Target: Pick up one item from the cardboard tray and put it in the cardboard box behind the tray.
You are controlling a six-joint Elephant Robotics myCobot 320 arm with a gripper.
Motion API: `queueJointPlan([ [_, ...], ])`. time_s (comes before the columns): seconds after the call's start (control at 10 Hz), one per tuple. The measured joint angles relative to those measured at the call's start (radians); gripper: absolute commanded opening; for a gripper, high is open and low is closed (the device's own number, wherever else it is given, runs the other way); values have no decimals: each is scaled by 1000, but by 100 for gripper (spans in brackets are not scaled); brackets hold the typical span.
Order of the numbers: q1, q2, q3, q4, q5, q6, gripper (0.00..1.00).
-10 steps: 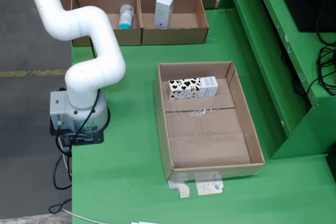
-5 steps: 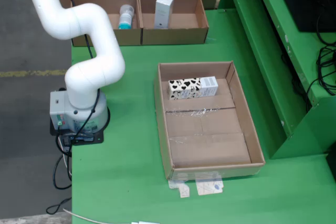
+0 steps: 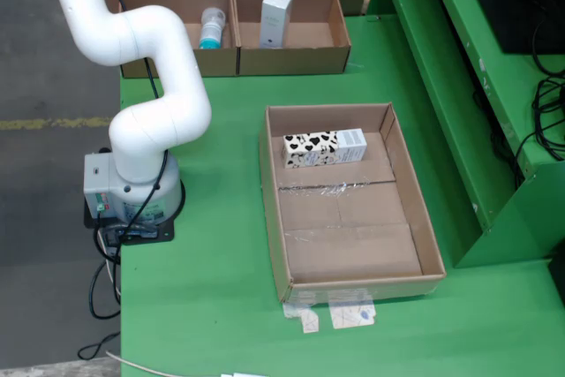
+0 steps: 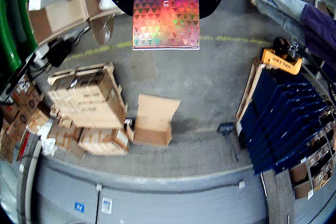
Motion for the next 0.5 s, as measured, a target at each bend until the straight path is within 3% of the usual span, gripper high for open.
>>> queueJointPlan([
  [0.2, -19, 3, -3, -95, 41, 8, 0],
  [0.5, -69, 167, -167, -230, 89, -21, 0],
])
